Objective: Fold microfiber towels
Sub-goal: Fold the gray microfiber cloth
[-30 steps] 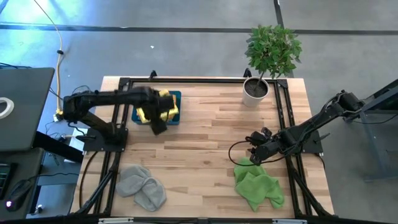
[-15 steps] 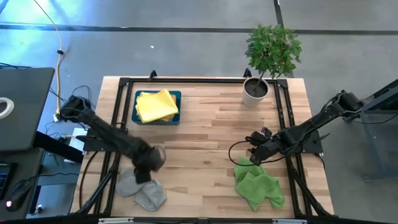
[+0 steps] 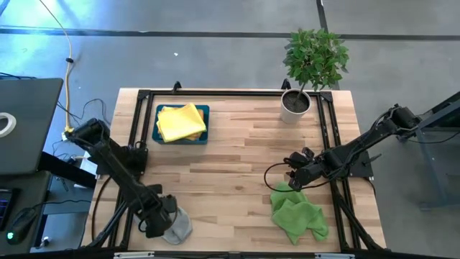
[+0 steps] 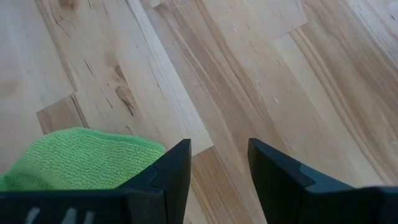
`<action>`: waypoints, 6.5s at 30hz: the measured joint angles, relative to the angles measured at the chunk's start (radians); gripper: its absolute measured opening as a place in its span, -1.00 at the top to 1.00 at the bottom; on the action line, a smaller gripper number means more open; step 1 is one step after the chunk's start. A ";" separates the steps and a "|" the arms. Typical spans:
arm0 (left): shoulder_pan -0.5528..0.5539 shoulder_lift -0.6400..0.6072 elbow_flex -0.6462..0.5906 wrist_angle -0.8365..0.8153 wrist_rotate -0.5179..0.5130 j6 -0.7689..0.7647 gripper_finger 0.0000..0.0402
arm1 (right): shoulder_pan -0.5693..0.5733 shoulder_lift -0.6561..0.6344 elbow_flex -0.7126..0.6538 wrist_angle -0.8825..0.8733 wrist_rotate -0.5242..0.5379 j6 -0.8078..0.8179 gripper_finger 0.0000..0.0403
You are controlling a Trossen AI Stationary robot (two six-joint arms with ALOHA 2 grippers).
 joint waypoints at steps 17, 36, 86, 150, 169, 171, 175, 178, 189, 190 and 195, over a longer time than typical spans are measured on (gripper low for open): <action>0.052 0.143 0.000 0.045 -0.108 0.148 0.39 | 0.000 0.000 0.000 0.001 0.000 0.000 0.24; 0.270 0.155 0.068 0.279 -0.268 0.696 0.97 | 0.000 0.000 0.000 0.008 0.000 0.000 0.24; 0.899 0.155 0.570 0.166 0.032 1.066 0.99 | -0.011 0.001 0.000 0.473 0.273 -0.236 0.24; 0.947 0.155 0.568 0.431 -0.043 1.213 0.99 | -0.272 0.140 0.000 0.883 -0.048 -0.568 0.05; 0.922 0.155 0.568 0.096 -0.042 1.222 0.98 | -0.272 0.127 0.096 0.628 -0.018 -0.498 0.98; 0.915 0.155 0.568 0.087 -0.068 1.279 0.94 | -0.272 0.127 0.169 0.489 0.039 -0.526 0.98; 0.901 0.155 0.568 0.096 -0.239 1.425 0.86 | -0.272 0.131 0.336 0.170 0.193 -0.603 0.99; 0.899 0.155 0.568 0.097 -0.428 1.523 0.84 | -0.277 0.142 0.427 -0.002 0.314 -0.642 1.00; 0.876 0.155 0.568 0.094 -0.802 1.575 0.99 | -0.308 0.158 0.544 -0.085 0.382 -0.948 1.00; 0.872 0.155 0.568 0.090 -0.753 1.549 0.99 | -0.305 0.158 0.544 -0.089 0.349 -0.974 1.00; 0.870 0.155 0.555 0.143 -0.424 1.431 0.83 | -0.272 0.157 0.544 -0.115 0.143 -1.107 1.00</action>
